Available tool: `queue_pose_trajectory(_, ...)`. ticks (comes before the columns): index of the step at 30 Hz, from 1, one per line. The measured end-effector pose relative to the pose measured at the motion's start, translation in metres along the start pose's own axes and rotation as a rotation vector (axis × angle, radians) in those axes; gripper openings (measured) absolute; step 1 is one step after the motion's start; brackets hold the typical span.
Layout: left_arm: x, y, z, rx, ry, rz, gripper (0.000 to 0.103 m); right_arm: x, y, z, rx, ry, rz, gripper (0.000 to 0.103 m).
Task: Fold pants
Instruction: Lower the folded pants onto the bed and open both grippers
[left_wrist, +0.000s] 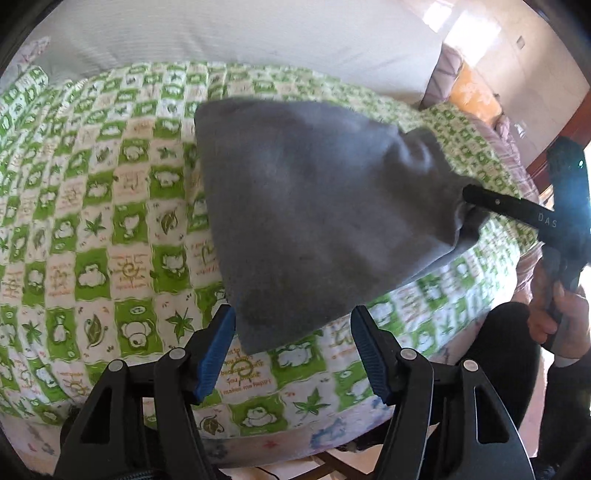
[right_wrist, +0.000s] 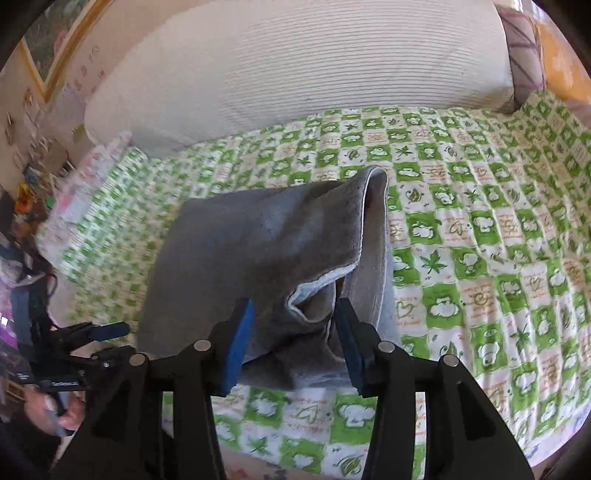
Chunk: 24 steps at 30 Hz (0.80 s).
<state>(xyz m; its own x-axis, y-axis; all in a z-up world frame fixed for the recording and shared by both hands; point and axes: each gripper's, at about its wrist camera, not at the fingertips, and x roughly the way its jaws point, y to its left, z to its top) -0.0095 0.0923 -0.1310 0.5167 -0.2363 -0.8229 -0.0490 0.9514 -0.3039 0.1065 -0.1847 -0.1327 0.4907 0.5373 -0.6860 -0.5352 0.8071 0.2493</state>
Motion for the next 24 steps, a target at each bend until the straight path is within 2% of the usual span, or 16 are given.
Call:
queue_pose_trajectory(2, 0.010, 0.000, 0.000, -0.003, 0.009, 0.017, 0.065, 0.008, 0.004, -0.002, -0.017, 0.019, -0.031, 0.042)
queue_pose_trajectory(3, 0.016, 0.000, 0.002, -0.012, 0.011, 0.028, 0.061, 0.011, 0.004, -0.004, -0.019, 0.025, -0.033, 0.029)
queue_pose_trajectory(4, 0.019, -0.001, 0.003, -0.019, 0.016, 0.020, 0.049, 0.013, 0.004, -0.006, -0.020, 0.028, -0.051, 0.023)
queue_pose_trajectory(7, 0.012, -0.010, 0.015, -0.021, 0.001, -0.004, 0.039, 0.004, -0.002, -0.005, 0.003, 0.004, -0.044, 0.018)
queue_pose_trajectory(11, -0.002, -0.022, 0.019, 0.025, -0.026, -0.018, 0.037, -0.036, -0.006, -0.002, 0.013, -0.076, -0.051, 0.017)
queue_pose_trajectory(14, 0.011, -0.018, 0.010, 0.036, 0.007, -0.001, 0.037, -0.031, -0.018, -0.014, 0.056, -0.041, -0.041, 0.017)
queue_pose_trajectory(16, 0.023, -0.013, 0.005, 0.024, 0.039, 0.007, 0.037, -0.010, -0.028, -0.029, 0.096, 0.009, -0.042, 0.019)
queue_pose_trajectory(18, 0.023, -0.010, 0.003, 0.022, 0.048, 0.003, 0.037, 0.011, -0.041, -0.041, 0.165, 0.052, -0.024, 0.026)
queue_pose_trajectory(20, 0.016, -0.006, 0.003, 0.015, 0.048, -0.010, 0.038, 0.009, -0.046, -0.042, 0.218, 0.039, 0.007, 0.030)
queue_pose_trajectory(22, 0.005, 0.001, 0.003, 0.002, 0.045, -0.035, 0.038, 0.000, -0.044, -0.037, 0.212, 0.027, -0.006, 0.051)
queue_pose_trajectory(24, -0.009, 0.006, 0.004, 0.001, 0.025, -0.034, 0.038, -0.016, -0.040, -0.034, 0.192, -0.004, -0.035, 0.053)
